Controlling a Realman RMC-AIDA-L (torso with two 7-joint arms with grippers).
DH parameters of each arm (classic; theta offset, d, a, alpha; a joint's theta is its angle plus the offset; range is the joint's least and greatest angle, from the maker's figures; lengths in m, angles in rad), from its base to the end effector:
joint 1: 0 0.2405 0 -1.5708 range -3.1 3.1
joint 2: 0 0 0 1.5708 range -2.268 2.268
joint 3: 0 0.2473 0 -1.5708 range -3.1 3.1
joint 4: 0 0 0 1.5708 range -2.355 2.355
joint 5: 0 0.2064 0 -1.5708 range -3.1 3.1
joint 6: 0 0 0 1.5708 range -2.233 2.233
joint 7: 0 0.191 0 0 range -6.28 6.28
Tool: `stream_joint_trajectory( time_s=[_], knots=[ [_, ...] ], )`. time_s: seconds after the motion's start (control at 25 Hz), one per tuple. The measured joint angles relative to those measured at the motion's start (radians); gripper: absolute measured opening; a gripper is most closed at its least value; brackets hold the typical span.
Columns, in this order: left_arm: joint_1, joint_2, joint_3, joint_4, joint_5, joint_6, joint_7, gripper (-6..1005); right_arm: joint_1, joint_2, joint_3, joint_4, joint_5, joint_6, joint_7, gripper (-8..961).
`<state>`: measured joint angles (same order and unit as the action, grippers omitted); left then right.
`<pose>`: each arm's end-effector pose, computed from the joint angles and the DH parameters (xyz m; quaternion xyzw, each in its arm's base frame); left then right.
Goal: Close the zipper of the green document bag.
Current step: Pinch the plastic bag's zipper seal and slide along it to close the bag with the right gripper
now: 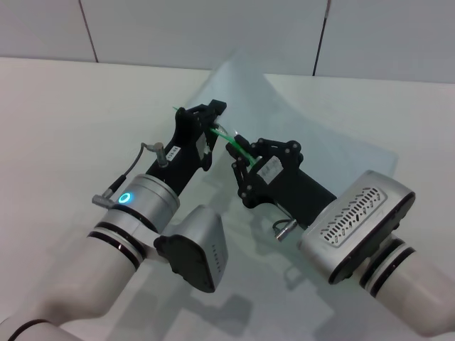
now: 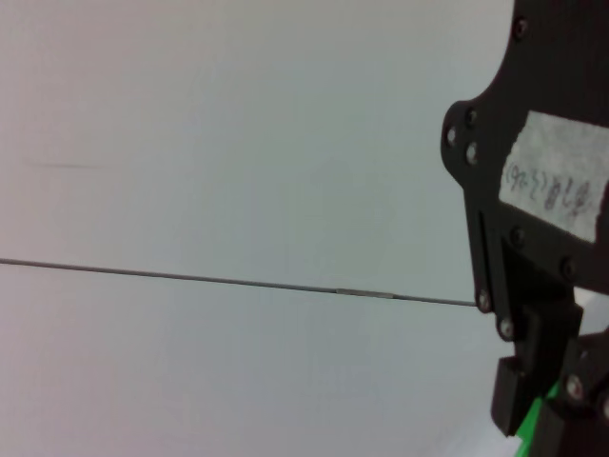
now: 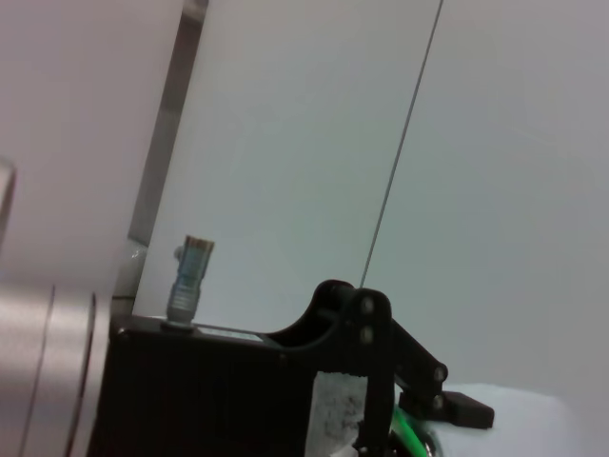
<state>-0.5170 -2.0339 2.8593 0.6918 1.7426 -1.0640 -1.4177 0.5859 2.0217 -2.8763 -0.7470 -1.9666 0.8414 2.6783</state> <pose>-0.1883 0.3571 -0.1066 -0.7130 0.3590 0.0790 0.5970 0.1512 0.3366 -0.1586 -0.8771 0.0411 0.2528 0.4062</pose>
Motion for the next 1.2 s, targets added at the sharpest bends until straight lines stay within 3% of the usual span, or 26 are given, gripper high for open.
stream_joint_trajectory(
  time_s=[1.2],
  knots=[
    [0.009,0.0,0.0,0.003,0.0,-0.025,-0.055,61,-0.005,0.0,-0.002,-0.001,-0.003,0.004,-0.006,81]
  ],
)
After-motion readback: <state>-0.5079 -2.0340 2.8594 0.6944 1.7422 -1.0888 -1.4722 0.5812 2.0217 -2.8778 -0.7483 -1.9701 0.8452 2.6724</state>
